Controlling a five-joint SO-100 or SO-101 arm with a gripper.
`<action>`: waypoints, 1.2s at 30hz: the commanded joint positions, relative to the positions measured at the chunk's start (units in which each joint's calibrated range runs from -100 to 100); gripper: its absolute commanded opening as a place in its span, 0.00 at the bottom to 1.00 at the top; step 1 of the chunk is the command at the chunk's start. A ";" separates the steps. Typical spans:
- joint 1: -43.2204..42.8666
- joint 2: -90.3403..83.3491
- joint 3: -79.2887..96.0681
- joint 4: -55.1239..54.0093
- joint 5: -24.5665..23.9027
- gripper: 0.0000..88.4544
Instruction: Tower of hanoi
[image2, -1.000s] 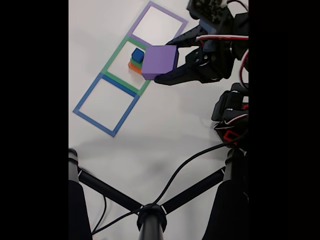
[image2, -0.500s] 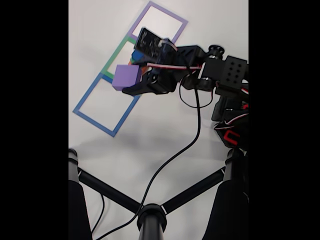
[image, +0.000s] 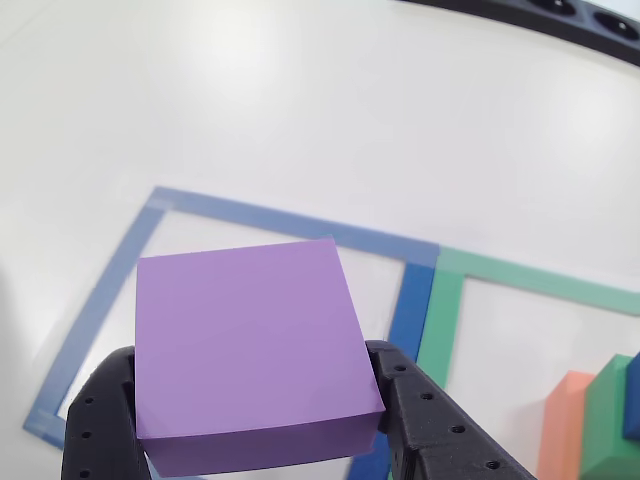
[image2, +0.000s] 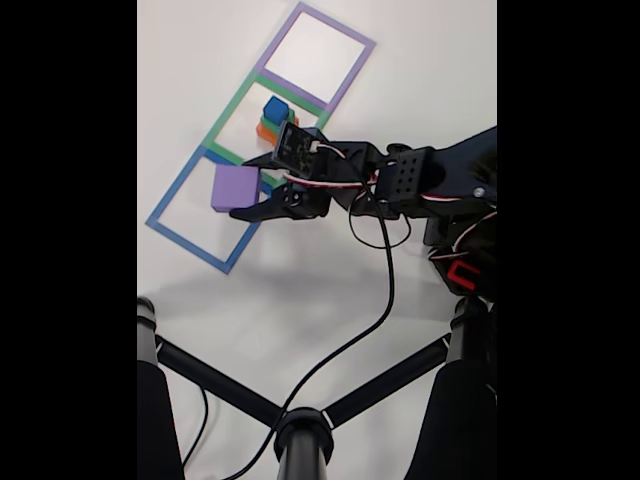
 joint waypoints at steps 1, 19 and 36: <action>-0.88 10.50 -2.92 -12.41 0.59 0.08; -2.93 36.46 -14.37 -30.05 0.59 0.12; -3.09 42.87 -17.28 -34.18 0.59 0.27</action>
